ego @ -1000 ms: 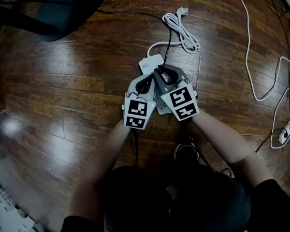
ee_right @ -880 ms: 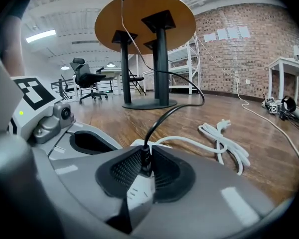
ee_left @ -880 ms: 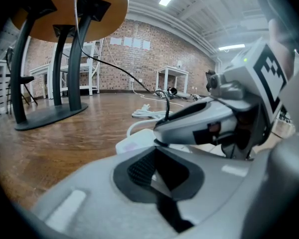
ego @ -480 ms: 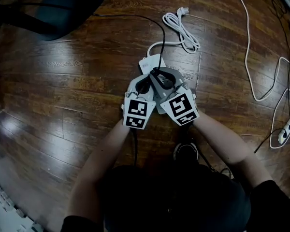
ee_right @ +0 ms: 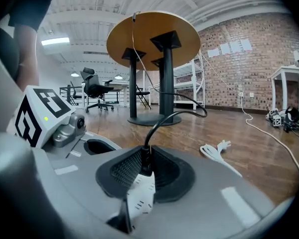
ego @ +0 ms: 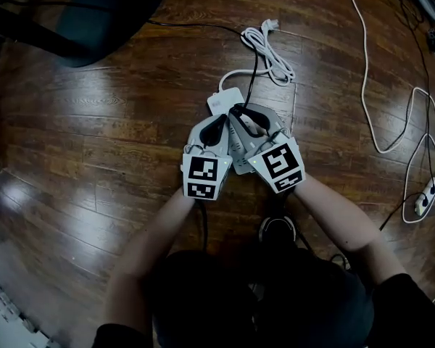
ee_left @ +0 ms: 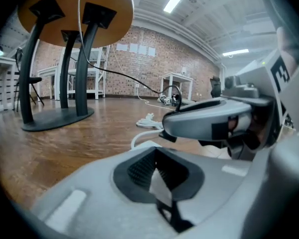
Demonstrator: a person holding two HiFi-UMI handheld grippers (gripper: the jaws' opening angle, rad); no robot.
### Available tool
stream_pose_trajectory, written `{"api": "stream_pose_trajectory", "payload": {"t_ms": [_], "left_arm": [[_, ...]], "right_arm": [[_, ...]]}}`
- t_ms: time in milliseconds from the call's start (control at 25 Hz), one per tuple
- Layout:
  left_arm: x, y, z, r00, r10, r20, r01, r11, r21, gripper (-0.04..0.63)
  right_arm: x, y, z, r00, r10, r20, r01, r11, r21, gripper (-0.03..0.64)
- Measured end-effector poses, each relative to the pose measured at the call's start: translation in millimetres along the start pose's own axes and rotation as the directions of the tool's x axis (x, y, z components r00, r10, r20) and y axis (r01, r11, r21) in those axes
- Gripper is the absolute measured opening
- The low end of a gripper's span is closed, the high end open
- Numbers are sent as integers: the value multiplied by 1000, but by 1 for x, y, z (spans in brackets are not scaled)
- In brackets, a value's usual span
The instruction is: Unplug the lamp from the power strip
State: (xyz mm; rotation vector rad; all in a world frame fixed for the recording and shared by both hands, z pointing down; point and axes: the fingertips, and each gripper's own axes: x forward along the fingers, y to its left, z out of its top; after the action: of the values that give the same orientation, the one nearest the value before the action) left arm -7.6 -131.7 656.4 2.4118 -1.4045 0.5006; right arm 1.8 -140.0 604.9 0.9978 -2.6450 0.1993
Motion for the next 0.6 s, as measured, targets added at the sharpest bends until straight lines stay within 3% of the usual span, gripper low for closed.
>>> {"api": "stream_pose_trajectory", "payload": {"t_ms": [200,480,600], "left_arm": [[-23,13,65,991,25,135,-21,999,-26,0],[-76,31,146,944,67,324,-104,990,99,0],[-98,27,175,932,45,361,-96,987,126,2]], "right_arm": [[-13,-6,38,996,-14,87,10,999,44,56],[-40,12,119,972,45,231,-48,999,7,57],[-52,16,149,961,68,266,-64,998,-27,57]]}}
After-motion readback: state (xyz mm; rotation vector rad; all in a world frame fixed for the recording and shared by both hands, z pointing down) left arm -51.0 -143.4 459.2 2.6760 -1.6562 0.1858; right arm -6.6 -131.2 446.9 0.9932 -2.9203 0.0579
